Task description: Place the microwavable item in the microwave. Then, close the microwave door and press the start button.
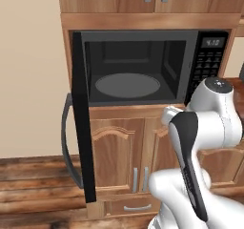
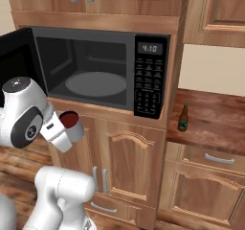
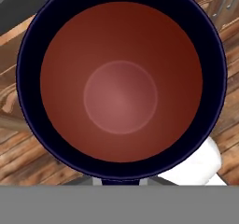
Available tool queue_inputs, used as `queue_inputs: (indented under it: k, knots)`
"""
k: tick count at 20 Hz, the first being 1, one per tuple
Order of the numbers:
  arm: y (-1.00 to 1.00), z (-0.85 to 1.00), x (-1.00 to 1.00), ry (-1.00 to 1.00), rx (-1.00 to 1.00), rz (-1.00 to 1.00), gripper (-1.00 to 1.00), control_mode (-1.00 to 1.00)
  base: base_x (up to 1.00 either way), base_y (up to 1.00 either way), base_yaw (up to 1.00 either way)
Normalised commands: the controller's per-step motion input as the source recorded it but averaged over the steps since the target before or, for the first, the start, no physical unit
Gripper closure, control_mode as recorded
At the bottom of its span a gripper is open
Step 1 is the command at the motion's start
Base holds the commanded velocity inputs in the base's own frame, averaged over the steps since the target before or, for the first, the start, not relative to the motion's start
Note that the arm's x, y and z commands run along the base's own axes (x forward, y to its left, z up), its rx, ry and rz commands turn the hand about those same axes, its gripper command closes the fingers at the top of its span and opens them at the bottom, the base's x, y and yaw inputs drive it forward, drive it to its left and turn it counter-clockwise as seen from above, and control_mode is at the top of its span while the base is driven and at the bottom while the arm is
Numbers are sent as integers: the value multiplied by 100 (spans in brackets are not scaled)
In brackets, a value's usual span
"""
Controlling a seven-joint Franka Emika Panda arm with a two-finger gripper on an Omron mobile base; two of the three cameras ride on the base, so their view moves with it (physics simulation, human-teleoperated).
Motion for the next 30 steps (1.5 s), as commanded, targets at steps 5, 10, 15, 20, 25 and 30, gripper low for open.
queue_inputs:
  k: [5, 10, 15, 20, 25, 30]
  knots:
    - [4, 61, 73, -5, -7, 11, 100, -100, 0, 0, 0]
    - [20, 21, 75, 1, -4, 5, 100, -100, 0, 0, 0]
    - [29, -12, 84, 6, -3, 2, 100, -100, 0, 0, 0]
    - [2, -17, 70, 0, -6, 8, 100, -100, 0, 0, 0]
    - [1, -17, 72, 3, -11, 8, 100, -100, 0, 0, 0]
    - [0, -32, 64, 0, -6, 10, 100, -100, 0, 0, 0]
